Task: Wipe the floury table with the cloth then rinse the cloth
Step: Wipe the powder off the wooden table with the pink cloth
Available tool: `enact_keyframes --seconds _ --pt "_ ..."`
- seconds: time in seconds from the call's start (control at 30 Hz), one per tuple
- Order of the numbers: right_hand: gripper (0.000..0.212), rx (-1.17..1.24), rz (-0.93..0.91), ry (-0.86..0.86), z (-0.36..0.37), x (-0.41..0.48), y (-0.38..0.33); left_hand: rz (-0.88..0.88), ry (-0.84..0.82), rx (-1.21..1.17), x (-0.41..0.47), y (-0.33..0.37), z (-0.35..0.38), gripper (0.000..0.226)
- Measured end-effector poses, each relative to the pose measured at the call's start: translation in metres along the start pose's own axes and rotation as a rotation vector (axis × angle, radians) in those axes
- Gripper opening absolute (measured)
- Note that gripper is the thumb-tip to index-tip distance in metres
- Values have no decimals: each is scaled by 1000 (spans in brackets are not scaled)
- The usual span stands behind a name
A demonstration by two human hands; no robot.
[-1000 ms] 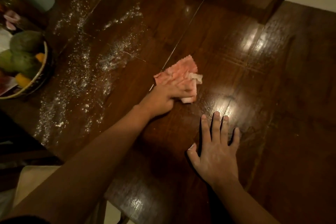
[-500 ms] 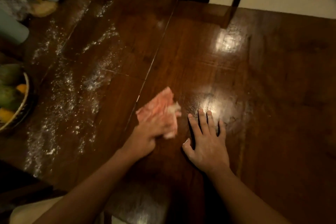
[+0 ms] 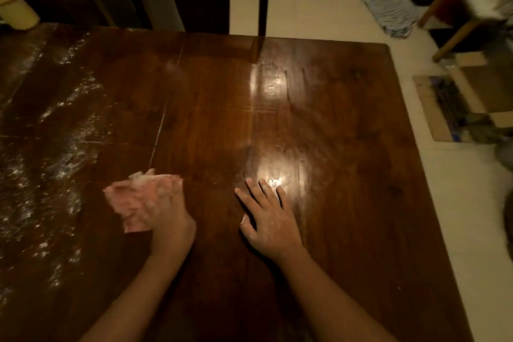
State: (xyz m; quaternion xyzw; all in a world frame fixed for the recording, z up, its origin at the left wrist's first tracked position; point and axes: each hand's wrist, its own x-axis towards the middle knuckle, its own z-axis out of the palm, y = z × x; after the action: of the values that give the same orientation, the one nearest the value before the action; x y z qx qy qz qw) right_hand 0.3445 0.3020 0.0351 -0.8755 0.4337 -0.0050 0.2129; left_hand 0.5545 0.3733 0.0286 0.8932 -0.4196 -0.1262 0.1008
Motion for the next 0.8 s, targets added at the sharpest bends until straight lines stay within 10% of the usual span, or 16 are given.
enact_keyframes --seconds 0.17,0.33,0.43,0.63,0.8 --pt "59 -7 189 65 -10 -62 54 344 -217 -93 18 113 38 67" --pt "59 12 414 123 -40 -109 126 158 -156 -314 23 247 47 57" --pt "60 29 505 149 -59 -122 170 543 -338 -296 14 293 68 48" --pt "57 161 500 229 -79 -137 230 1177 -679 -259 -68 281 73 44" --pt "51 268 438 240 -78 -151 240 1024 -670 -367 -52 199 40 42"
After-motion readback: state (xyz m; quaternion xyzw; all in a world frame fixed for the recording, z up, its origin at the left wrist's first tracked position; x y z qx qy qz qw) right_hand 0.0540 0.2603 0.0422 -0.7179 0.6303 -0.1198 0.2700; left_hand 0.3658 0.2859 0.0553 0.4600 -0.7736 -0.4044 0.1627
